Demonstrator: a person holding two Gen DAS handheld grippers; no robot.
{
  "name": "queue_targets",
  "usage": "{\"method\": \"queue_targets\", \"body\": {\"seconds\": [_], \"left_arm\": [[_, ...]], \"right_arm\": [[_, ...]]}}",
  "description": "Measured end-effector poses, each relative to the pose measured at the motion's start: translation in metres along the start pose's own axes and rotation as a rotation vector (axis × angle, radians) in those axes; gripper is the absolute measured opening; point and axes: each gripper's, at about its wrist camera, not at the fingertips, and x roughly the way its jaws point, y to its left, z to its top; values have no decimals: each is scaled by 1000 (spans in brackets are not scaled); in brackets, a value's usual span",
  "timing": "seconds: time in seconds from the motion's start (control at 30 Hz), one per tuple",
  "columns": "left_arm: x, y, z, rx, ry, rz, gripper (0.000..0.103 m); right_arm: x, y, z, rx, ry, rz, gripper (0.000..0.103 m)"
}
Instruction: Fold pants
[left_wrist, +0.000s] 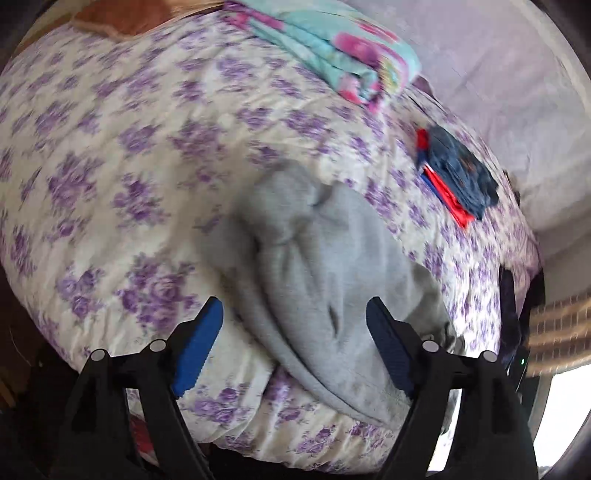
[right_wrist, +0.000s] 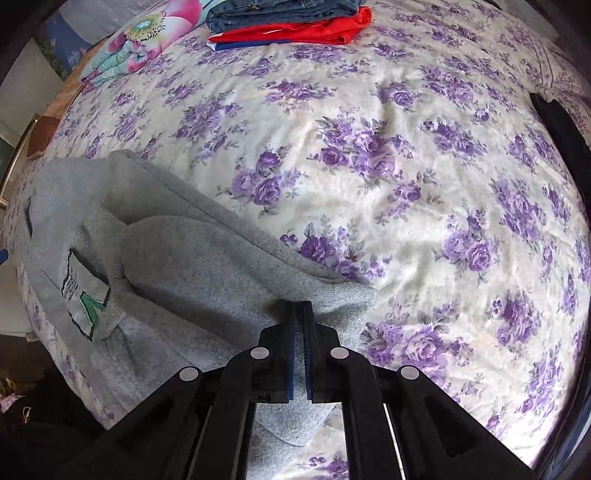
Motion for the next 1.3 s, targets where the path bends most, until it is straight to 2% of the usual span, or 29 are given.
{"method": "queue_targets", "body": {"seconds": [0.07, 0.17, 0.33, 0.4, 0.43, 0.47, 0.5, 0.53, 0.6, 0.67, 0.73, 0.87, 0.93, 0.97, 1.03, 1.1, 1.13, 1.17, 1.23, 1.3], "left_arm": [[8, 28, 2, -106, 31, -29, 77], [29, 44, 4, -183, 81, -90, 77], [70, 26, 12, -199, 139, -148, 77], [84, 13, 18, -179, 161, -138, 73], [91, 6, 21, -159, 173, -116, 66], [96, -2, 23, -125, 178, -72, 28], [98, -7, 24, -91, 178, -44, 23], [93, -14, 24, -67, 161, -34, 21], [76, -34, 20, 49, 103, -6, 20], [61, -56, 10, 175, 50, 49, 20], [46, -75, 1, 263, 2, 66, 20], [22, -97, -8, 331, -63, 23, 20], [19, -104, -10, 346, -74, 14, 20], [20, -104, -11, 351, -73, 12, 20], [33, -103, -11, 347, -37, 24, 20], [40, -99, -13, 344, -45, 59, 20], [40, -94, -11, 329, -40, 46, 20], [40, -89, -8, 307, -35, 22, 20], [38, -81, -4, 278, -29, -6, 20], [37, -78, -5, 267, -24, -18, 20]], "right_arm": [[-2, -1, 1, -4, 4, 10, 6], [-4, -6, 2, 29, 16, 43, 6], [-8, -5, -2, 31, 27, 40, 6], [-9, -3, -3, 21, 30, 32, 7], [-10, -1, -4, 19, 31, 29, 7], [-12, 0, -4, 19, 32, 27, 7], [-15, 2, -5, 18, 30, 22, 7], [-21, 6, -6, 13, 25, 17, 7], [-36, 23, -6, -25, 1, 63, 7], [-45, 52, -5, -77, 4, 200, 7], [-42, 87, -2, -131, 34, 332, 11], [-7, 165, 1, -269, 91, 459, 14], [17, 192, 0, -284, 111, 493, 14], [29, 203, -3, -297, 119, 487, 14], [45, 220, -8, -354, 122, 416, 14], [39, 225, -1, -370, 151, 406, 13], [32, 224, 6, -354, 153, 430, 13], [23, 220, 16, -337, 119, 418, 13], [11, 215, 37, -326, 47, 324, 13], [20, 211, 57, -309, 62, 272, 10]]}}
